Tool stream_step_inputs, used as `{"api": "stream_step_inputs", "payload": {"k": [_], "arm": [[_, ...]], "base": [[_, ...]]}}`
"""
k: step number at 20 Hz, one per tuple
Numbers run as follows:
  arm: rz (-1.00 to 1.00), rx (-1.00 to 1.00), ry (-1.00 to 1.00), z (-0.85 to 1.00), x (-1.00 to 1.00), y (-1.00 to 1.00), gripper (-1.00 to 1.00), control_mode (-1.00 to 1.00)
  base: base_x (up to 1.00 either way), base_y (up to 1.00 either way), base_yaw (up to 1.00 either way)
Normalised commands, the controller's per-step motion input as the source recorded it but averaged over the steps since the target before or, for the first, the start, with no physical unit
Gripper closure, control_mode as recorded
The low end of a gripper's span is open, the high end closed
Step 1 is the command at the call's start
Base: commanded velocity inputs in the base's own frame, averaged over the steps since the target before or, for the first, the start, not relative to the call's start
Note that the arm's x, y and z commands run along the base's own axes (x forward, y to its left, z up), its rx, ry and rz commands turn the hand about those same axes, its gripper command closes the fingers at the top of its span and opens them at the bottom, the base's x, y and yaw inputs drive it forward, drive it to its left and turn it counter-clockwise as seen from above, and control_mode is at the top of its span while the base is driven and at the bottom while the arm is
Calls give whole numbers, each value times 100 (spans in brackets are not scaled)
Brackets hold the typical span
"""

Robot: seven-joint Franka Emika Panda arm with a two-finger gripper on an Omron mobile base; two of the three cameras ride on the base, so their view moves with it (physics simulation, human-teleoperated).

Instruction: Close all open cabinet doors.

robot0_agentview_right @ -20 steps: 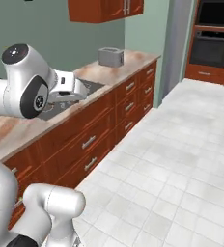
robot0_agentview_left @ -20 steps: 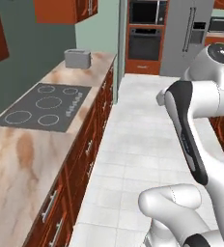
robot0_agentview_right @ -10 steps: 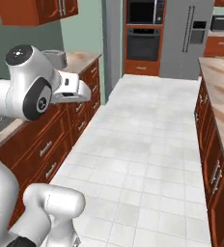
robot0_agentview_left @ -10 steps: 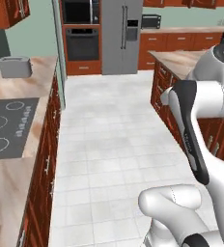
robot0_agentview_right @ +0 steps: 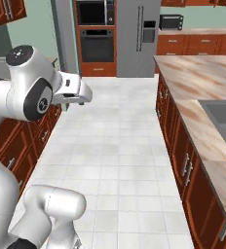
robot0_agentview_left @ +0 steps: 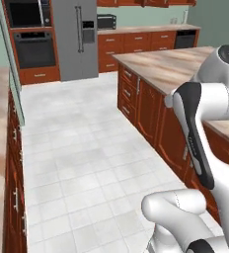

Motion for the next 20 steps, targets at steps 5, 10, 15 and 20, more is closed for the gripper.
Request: {"api": "stream_step_inputs", "payload": {"k": [5, 10, 15, 20], "arm": [[0, 0, 0, 0, 0, 0, -100, 100], [0, 0, 0, 0, 0, 0, -100, 100], [0, 0, 0, 0, 0, 0, -100, 100], [0, 0, 0, 0, 0, 0, -100, 100]], "base": [[60, 25, -28], [68, 25, -24], [71, 25, -23], [72, 26, -23]]}}
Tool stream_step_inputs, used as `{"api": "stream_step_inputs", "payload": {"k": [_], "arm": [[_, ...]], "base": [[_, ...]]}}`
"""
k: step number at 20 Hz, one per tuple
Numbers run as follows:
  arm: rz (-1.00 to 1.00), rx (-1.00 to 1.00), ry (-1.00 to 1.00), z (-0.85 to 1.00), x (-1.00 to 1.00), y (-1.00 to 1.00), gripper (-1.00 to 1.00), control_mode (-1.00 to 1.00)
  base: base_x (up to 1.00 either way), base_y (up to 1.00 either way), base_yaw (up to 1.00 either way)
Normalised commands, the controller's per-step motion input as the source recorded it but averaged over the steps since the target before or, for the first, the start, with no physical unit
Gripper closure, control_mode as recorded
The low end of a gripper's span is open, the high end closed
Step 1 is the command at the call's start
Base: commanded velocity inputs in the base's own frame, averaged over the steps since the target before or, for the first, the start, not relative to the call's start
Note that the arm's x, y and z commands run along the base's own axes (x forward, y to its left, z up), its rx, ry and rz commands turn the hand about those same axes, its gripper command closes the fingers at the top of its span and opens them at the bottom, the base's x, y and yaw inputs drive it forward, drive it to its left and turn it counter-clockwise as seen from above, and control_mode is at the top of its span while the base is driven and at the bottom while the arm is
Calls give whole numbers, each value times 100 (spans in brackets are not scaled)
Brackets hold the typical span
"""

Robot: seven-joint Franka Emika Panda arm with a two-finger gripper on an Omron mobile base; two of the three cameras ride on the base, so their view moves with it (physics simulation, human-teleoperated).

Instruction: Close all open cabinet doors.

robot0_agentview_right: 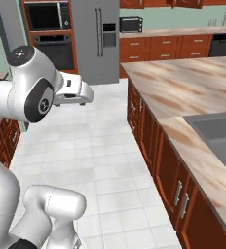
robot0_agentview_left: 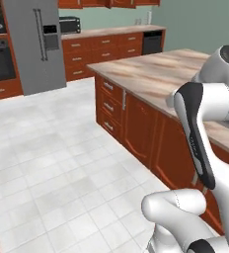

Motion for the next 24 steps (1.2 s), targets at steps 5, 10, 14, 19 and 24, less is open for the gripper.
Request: {"api": "stream_step_inputs", "payload": {"k": [5, 10, 14, 19, 24], "arm": [[0, 0, 0, 0, 0, 0, -100, 100], [0, 0, 0, 0, 0, 0, -100, 100], [0, 0, 0, 0, 0, 0, -100, 100], [0, 0, 0, 0, 0, 0, -100, 100], [0, 0, 0, 0, 0, 0, -100, 100]], "base": [[73, 27, -22], [76, 31, -16], [81, 33, -11], [84, 32, -9], [83, 29, -9]]}}
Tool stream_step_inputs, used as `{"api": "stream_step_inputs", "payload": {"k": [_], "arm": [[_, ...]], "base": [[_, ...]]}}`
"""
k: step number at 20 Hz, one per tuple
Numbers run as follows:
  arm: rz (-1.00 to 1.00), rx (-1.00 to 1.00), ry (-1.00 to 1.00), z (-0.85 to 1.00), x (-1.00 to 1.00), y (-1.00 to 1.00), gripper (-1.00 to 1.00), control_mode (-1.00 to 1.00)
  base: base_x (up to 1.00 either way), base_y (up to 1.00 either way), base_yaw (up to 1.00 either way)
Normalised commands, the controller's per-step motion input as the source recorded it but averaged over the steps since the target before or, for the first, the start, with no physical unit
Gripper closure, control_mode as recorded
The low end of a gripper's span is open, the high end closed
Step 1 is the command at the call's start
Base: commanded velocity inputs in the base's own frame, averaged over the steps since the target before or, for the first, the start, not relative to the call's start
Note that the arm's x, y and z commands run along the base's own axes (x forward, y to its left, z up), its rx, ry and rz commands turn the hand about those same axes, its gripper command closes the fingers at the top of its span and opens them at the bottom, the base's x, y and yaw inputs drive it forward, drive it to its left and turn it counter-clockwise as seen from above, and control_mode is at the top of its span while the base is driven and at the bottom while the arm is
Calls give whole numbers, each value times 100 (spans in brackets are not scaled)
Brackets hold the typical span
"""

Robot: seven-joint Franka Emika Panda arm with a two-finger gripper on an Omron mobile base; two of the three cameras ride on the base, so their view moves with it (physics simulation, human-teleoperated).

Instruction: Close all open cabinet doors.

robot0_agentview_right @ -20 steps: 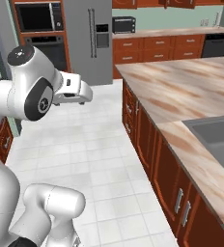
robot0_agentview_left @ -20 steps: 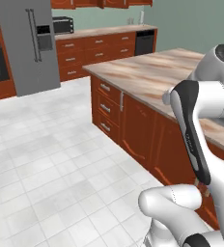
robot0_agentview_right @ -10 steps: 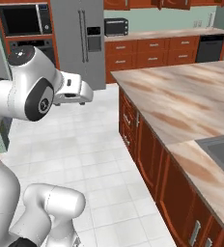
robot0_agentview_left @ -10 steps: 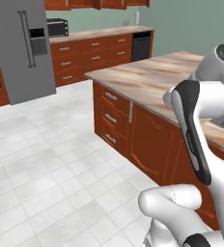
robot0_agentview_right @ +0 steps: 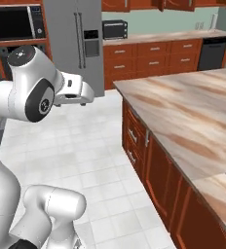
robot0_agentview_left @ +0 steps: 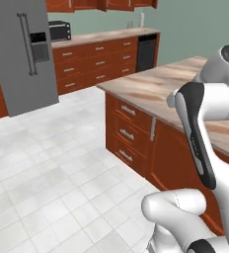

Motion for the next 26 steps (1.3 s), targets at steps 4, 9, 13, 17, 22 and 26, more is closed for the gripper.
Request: {"api": "stream_step_inputs", "payload": {"k": [4, 9, 13, 17, 22, 26], "arm": [[0, 0, 0, 0, 0, 0, -100, 100], [0, 0, 0, 0, 0, 0, -100, 100], [0, 0, 0, 0, 0, 0, -100, 100], [0, 0, 0, 0, 0, 0, -100, 100], [0, 0, 0, 0, 0, 0, -100, 100], [0, 0, 0, 0, 0, 0, -100, 100]], "base": [[80, 31, -9], [80, 30, -13], [78, 31, -16], [79, 37, -14], [80, 38, -13], [81, 33, -16]]}}
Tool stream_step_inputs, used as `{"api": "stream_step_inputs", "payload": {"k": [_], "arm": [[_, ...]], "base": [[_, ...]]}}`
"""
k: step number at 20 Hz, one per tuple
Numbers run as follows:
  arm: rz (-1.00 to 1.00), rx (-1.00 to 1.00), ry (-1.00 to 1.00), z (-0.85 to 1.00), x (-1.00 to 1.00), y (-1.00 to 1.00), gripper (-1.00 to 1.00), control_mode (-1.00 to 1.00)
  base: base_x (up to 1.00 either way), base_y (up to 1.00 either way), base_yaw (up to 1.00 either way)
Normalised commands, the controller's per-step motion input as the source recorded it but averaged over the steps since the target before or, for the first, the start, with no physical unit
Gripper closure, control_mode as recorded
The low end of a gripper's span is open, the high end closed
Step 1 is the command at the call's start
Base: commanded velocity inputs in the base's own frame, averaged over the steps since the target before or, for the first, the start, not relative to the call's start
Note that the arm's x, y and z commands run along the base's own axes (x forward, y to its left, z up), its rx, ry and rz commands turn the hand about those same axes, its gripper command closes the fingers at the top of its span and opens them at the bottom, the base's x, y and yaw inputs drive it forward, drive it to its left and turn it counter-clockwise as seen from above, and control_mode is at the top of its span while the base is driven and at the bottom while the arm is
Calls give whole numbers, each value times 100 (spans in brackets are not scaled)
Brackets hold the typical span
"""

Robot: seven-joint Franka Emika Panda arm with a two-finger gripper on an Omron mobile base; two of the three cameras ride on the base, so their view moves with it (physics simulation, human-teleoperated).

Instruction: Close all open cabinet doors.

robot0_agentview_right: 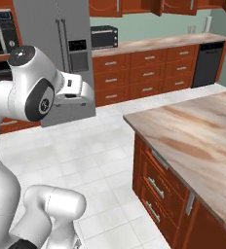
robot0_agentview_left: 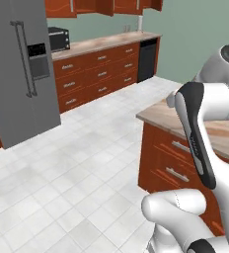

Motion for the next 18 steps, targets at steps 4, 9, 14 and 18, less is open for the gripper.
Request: {"api": "stream_step_inputs", "payload": {"k": [4, 9, 14, 18], "arm": [[0, 0, 0, 0, 0, 0, -100, 100], [0, 0, 0, 0, 0, 0, -100, 100], [0, 0, 0, 0, 0, 0, -100, 100], [0, 0, 0, 0, 0, 0, -100, 100]], "base": [[80, 31, -21], [80, 30, -23], [80, 30, -24], [80, 32, -24]]}}
